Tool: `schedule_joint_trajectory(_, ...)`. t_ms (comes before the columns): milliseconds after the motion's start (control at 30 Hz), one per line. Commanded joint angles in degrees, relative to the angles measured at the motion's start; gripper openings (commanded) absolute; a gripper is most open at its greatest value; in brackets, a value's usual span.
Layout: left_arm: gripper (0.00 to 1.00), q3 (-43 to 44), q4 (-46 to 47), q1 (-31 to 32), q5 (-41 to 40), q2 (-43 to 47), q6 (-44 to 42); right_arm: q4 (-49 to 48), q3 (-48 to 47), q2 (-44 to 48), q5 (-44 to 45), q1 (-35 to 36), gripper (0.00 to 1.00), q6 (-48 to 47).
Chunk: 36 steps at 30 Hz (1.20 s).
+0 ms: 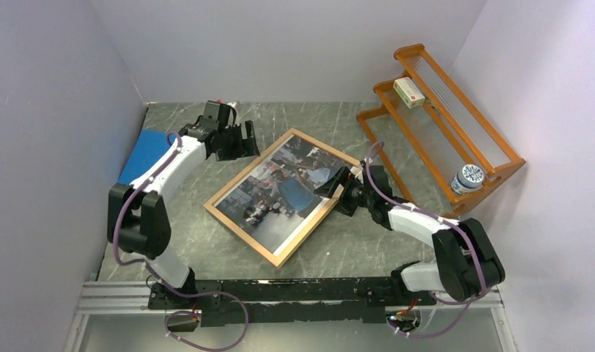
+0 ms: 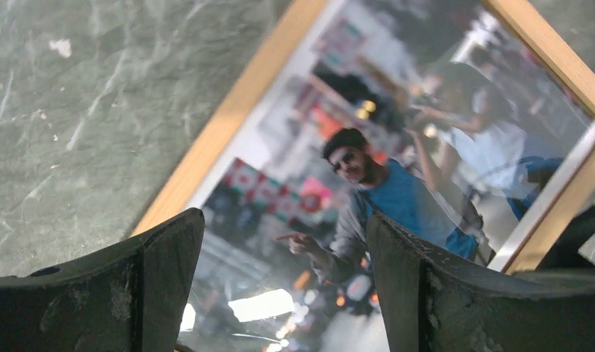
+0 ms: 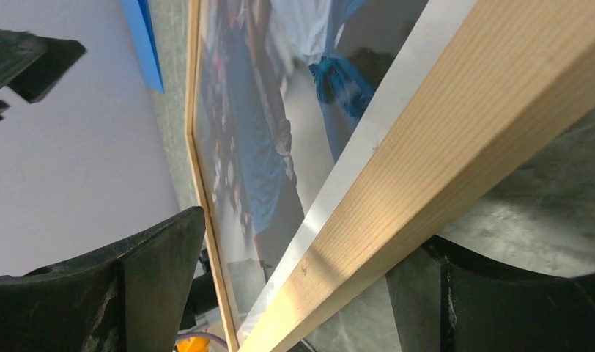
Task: Put the photo into the frame
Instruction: Turn over the photo frame at the center of the board.
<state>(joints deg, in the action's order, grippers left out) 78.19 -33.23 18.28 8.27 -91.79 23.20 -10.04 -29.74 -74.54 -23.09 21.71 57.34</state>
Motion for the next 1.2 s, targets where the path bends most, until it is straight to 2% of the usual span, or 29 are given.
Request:
schedule_joint_trajectory(0,0.86,1.21,2.49,-4.47,3.12,-3.92,4.6,-17.96,3.87,-2.69,-1.95,-2.07,0.91,2.15)
schedule_joint_trajectory(133,0.86,0.19,4.83,-6.59,4.59,-6.81,3.1,-21.65,5.72,-5.52,-3.45,-3.42,0.91,3.69)
schedule_joint_trajectory(233,0.87,0.19,4.82,-7.25,3.89,-9.39,1.7,-19.28,5.15,-6.64,-3.01,-3.81,0.91,3.22)
schedule_joint_trajectory(367,0.85,0.97,2.66,-7.81,2.53,-12.42,1.42,-11.59,3.2,-6.72,-0.71,-3.86,0.91,1.93)
schedule_joint_trajectory(533,0.85,-1.65,1.37,-8.1,-1.45,-10.6,4.63,0.5,0.71,-5.37,2.95,-3.8,0.91,-0.33)
schedule_joint_trajectory(667,0.85,-4.61,-3.47,-8.32,-7.39,-6.26,9.57,12.3,-1.6,-1.48,9.54,-3.79,0.91,-3.42)
schedule_joint_trajectory(800,0.87,-11.08,-5.9,-8.35,-10.98,0.3,15.37,21.96,-3.89,3.03,19.0,-3.82,0.91,-6.03)
schedule_joint_trajectory(1000,0.89,-22.74,-8.24,-8.39,-12.99,13.69,21.47,25.83,-8.7,7.13,27.27,-3.83,0.91,-13.63)
schedule_joint_trajectory(1167,0.91,-31.87,-9.29,-8.36,-16.43,24.74,25.92,23.37,-17.21,1.95,26.89,-3.84,0.91,-19.04)
